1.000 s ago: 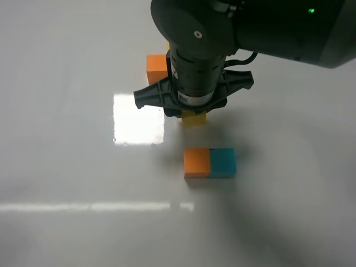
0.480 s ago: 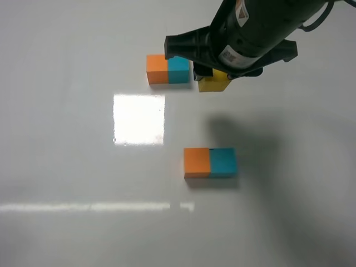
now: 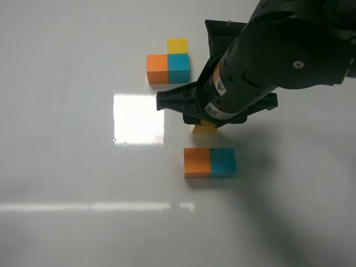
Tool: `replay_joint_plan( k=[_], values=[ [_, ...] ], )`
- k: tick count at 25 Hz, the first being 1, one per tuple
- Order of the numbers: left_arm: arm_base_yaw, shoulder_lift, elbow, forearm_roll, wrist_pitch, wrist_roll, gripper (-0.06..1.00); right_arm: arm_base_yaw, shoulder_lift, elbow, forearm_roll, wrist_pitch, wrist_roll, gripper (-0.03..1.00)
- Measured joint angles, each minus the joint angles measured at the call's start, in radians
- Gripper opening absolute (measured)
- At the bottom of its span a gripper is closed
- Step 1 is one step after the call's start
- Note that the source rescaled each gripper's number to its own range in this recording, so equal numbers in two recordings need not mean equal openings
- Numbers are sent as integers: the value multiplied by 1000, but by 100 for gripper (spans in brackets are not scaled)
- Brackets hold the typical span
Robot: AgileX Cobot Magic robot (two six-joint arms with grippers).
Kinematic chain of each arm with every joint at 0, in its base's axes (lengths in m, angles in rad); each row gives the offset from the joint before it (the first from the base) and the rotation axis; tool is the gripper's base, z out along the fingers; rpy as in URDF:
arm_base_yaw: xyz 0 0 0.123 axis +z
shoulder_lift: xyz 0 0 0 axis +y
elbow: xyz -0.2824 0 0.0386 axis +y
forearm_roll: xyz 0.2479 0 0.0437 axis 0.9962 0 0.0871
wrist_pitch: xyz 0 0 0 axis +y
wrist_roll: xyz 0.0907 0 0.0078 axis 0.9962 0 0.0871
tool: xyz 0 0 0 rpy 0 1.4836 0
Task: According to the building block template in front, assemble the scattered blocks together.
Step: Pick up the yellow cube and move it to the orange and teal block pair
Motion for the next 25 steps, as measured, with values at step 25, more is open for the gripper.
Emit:
replay_joint_plan(
  k=[25],
  values=[
    [0, 0, 0, 0, 0, 3, 75, 10, 70, 1, 22, 23, 7, 34]
  ],
)
